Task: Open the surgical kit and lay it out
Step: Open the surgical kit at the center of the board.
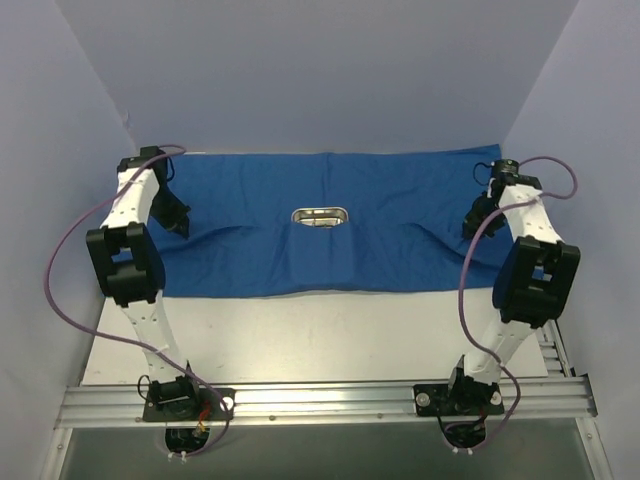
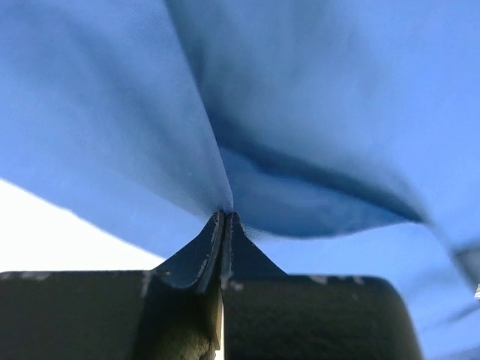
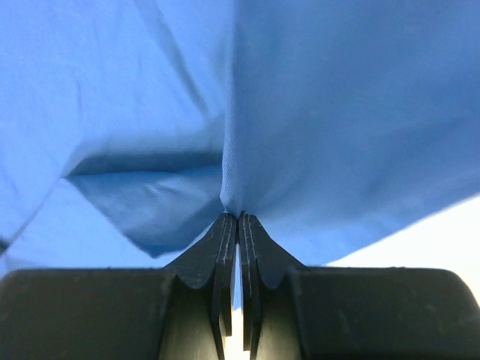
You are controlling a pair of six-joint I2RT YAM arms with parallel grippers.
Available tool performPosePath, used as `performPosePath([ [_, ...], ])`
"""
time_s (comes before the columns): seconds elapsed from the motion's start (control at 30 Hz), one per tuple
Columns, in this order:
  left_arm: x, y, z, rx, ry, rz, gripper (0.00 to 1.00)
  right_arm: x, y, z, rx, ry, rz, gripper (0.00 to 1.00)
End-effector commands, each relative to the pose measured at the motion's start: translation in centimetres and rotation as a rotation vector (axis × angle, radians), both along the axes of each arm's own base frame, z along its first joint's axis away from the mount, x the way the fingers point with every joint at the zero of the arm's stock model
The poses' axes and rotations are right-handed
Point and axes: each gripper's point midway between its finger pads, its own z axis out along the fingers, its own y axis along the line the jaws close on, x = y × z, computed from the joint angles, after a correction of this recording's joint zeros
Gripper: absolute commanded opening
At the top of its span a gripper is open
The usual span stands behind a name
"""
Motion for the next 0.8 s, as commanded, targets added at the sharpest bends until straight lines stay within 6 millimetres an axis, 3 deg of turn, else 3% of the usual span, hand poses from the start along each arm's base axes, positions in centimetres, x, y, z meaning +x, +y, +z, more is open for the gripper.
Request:
performPosePath([
  [0.0, -2.7, -0.4, 4.2, 0.018, -0.082, -0.024, 0.02, -4.2, -1.0, 3.3, 0.000, 0.007, -0.020, 0.00],
  [0.03, -3.4, -0.5, 4.3, 0.017, -0.084, -0.025, 0.02, -5.4, -0.9, 3.2, 0.009, 0.017, -0.027, 0.00],
  [0.07, -4.3, -0.6, 5.8, 0.019, -0.120, -0.022, 0.02, -6.2, -1.4, 3.1, 0.013, 0.028, -0.050, 0.00],
  [0.13, -6.8, -1.1, 5.0, 0.007, -0.083, -0.014, 0.02, -7.5, -1.3, 3.6, 0.016, 0.022, -0.064, 0.00],
  [0.17, -7.6, -1.3, 6.3, 0.009, -0.121, -0.012, 0.02, -8.4, -1.1, 3.1, 0.018, 0.045, -0.067, 0.00],
  [0.23, -10.2, -1.6, 5.6, 0.008, -0.085, 0.001, 0.02, -9.7, -1.0, 3.2, 0.009, 0.070, -0.075, 0.00],
  [0.27, -11.2, -1.5, 6.9, 0.015, -0.118, 0.011, 0.02, -10.4, -1.2, 3.1, -0.009, 0.087, -0.079, 0.00],
  [0.4, -15.2, -1.6, 8.0, 0.039, -0.159, 0.021, 0.02, -12.7, -2.9, 4.1, -0.140, 0.138, -0.109, 0.00],
  [0.6, -19.4, -1.5, 9.4, 0.082, -0.257, 0.024, 0.02, -12.0, -3.3, 6.7, -0.263, 0.061, -0.042, 0.00],
  [0.77, -21.0, -1.1, 9.7, 0.120, -0.268, -0.018, 0.02, -11.4, -2.3, 9.2, -0.269, -0.057, 0.003, 0.00],
])
